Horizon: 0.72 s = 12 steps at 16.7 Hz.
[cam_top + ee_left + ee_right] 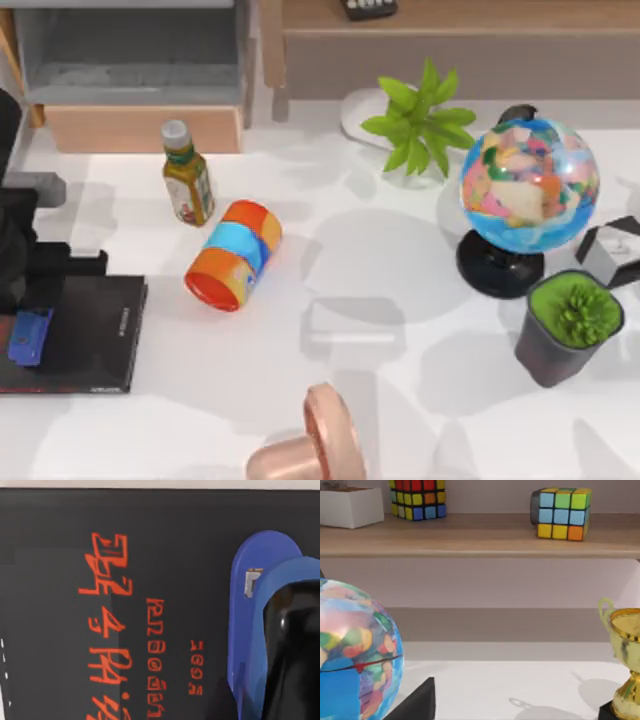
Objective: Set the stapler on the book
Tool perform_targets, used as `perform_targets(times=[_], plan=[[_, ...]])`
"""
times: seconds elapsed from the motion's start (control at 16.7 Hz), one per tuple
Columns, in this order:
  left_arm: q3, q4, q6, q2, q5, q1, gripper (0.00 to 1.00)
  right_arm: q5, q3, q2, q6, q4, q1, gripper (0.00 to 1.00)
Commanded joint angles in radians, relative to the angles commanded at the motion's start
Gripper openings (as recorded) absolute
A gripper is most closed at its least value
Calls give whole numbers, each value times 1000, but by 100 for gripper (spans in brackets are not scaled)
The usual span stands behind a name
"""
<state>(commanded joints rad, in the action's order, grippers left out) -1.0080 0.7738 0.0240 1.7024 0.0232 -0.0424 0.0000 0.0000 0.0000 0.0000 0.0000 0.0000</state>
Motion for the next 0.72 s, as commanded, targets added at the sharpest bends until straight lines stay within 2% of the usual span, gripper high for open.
perform_targets(times=[0.36, 0.72], plan=[[0, 0, 0, 0, 0, 0, 98, 0, 0, 0, 0, 0, 0, 100], [0, 0, 0, 0, 0, 0, 100, 0, 0, 0, 0, 0, 0, 100]])
